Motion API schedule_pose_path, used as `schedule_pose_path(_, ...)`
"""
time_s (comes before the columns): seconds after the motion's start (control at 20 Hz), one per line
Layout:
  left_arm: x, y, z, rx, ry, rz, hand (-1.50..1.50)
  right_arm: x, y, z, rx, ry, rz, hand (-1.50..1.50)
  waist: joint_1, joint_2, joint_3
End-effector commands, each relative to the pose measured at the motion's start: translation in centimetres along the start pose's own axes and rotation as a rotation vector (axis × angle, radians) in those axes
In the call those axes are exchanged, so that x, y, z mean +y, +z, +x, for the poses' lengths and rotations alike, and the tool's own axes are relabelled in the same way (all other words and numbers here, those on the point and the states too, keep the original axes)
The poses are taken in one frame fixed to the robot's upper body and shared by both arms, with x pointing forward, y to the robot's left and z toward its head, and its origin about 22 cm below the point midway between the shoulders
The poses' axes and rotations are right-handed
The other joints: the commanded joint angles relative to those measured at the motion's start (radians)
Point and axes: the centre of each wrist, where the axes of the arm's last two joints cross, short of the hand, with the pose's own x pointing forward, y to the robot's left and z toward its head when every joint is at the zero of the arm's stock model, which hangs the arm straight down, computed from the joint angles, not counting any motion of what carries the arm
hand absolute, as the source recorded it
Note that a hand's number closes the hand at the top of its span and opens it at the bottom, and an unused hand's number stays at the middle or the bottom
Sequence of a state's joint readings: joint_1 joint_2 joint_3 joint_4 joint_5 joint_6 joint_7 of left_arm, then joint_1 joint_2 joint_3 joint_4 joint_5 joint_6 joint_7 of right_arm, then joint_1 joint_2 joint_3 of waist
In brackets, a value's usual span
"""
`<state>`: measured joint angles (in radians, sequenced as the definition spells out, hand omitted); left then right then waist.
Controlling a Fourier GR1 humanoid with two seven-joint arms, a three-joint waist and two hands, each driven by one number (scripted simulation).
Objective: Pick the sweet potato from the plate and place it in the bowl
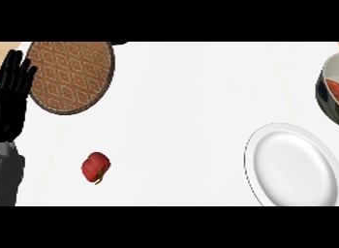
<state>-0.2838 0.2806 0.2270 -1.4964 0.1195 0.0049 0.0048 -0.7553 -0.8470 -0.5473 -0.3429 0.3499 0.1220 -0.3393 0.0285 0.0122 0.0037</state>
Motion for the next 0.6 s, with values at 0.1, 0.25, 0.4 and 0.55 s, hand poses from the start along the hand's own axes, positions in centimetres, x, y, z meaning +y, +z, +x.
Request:
schedule_pose_path(0.1, -0.7, 0.3, 0.5, -0.009, -0.009, 0.013, 0.00, -6.1, 2.0, -1.6, 0.031, -0.093, -0.200, -1.50, -0.002, 0.001, 0.001)
schedule_pose_path(0.25, 0.8, 1.4, -0.4, -0.008, -0.003, 0.004, 0.00, -8.7, 3.7, -2.9, 0.060, -0.173, -0.265, -1.50, -0.005, -0.001, 0.001)
schedule_pose_path(0.4, -0.7, 1.0, -0.5, 0.004, 0.005, 0.012, 0.00, -11.3, 4.9, -3.1, 0.056, -0.186, -0.271, -1.50, -0.002, 0.004, 0.003)
schedule_pose_path(0.55, 1.1, 0.1, 0.7, 0.004, -0.006, 0.013, 0.00, -14.0, 7.1, -4.2, 0.029, -0.229, -0.277, -1.50, -0.012, 0.003, 0.006)
